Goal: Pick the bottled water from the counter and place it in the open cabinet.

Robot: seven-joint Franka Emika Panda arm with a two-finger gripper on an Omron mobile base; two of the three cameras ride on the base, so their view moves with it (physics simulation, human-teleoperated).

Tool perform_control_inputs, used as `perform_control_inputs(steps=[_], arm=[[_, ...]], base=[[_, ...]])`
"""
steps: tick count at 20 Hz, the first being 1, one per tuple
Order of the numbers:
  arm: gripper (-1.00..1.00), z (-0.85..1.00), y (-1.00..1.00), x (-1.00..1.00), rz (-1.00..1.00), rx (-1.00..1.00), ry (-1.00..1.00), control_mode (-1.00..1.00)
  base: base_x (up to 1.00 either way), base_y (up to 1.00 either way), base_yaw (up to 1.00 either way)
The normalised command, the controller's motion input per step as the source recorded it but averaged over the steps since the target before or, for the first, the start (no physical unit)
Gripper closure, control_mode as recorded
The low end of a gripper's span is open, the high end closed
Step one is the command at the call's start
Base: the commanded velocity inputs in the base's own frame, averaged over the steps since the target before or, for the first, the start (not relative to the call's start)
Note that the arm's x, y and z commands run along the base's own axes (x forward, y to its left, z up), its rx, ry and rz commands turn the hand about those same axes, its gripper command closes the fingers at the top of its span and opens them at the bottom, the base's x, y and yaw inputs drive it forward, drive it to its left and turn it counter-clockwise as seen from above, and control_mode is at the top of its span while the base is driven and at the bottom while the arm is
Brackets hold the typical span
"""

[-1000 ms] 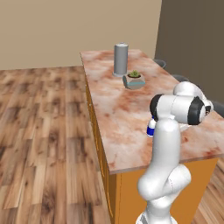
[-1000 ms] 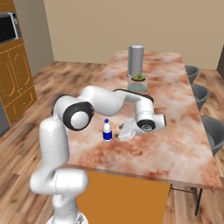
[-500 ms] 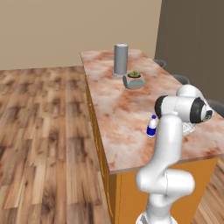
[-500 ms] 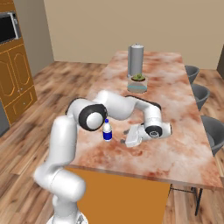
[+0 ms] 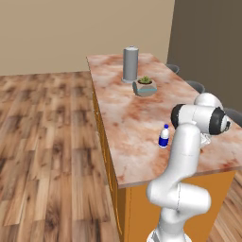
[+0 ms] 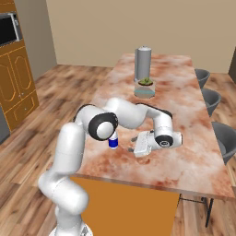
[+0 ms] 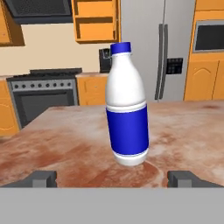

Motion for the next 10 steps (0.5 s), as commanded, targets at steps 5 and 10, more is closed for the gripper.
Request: perform_control_inputs(steps=[5, 10], arm=[[-1.00, 0.00, 0.00, 0.39, 0.00, 0.00, -0.01, -1.00], [-1.00, -0.03, 0.00, 0.55, 0.00, 0.00, 0.00, -1.00]], base=[[0.00, 0.00, 0.00], [0.00, 0.00, 0.00]])
